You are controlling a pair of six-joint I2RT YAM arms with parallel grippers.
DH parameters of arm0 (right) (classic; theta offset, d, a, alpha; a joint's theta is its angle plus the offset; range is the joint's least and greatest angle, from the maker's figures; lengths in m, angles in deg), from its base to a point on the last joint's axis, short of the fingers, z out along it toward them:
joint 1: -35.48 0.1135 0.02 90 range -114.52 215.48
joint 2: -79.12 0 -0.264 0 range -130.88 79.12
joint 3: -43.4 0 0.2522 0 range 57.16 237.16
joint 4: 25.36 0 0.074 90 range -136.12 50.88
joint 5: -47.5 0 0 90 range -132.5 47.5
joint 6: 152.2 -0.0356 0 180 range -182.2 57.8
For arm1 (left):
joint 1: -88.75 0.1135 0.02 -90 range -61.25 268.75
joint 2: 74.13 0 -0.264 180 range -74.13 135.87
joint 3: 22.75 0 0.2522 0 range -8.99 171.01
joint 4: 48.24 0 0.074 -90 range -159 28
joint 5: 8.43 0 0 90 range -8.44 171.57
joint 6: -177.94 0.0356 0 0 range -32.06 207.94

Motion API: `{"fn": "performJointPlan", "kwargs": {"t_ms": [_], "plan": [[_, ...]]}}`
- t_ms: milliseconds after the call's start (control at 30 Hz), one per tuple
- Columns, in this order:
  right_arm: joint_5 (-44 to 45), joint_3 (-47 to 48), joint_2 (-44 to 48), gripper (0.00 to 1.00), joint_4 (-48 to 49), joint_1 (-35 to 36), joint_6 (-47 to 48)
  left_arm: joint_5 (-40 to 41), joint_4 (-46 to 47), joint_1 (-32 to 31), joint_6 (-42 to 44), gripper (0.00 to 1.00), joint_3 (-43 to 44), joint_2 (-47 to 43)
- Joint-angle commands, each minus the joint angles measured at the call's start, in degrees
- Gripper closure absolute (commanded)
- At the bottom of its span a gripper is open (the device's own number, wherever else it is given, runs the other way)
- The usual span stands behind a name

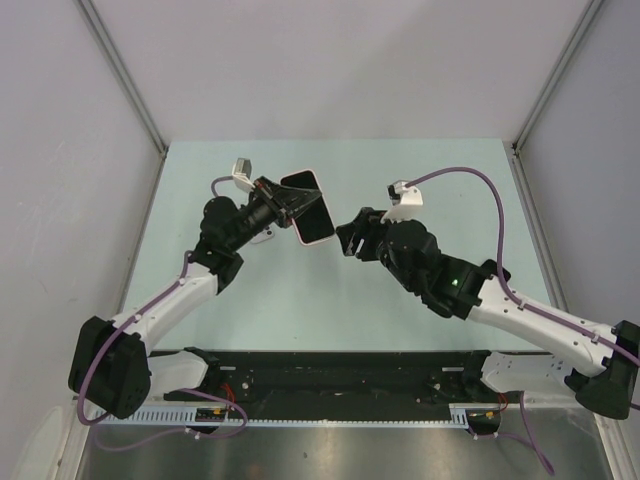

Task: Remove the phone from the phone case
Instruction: Remove the phone case from the phone.

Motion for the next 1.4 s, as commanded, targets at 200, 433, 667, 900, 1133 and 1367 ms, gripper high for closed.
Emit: {"fn": "performJointPlan", "kwargs": {"t_ms": [200,433,667,900,1133,1367], "plan": [[-17.7,-4.5,-10.5,0.4,-0.8,0.7,-1.0,-4.9,21.1,-3.7,-14.9,1.0,4.5,-6.2],[-20.7,-4.6,-12.9,0.4,2.1,0.4,-1.2,-5.0,22.9,-3.7,-16.4,1.0,4.2,-5.6],[-33.8,-15.0,-7.4,0.35,20.6,-3.6,-6.0,-5.3,24.6,-3.7,-17.3,1.0,3.4,-4.7],[-43.1,-18.0,-8.3,0.33,36.9,-6.9,-12.8,-6.0,28.0,-3.8,-18.5,1.0,2.1,-2.6],[-51.1,-18.0,-14.8,0.33,51.6,-8.6,-20.7,-7.0,30.5,-3.9,-18.7,1.0,0.6,-1.8],[-53.5,-13.8,-19.2,0.35,53.5,-7.9,-21.2,-9.2,34.2,-4.0,-19.1,1.0,-0.5,0.4]]}}
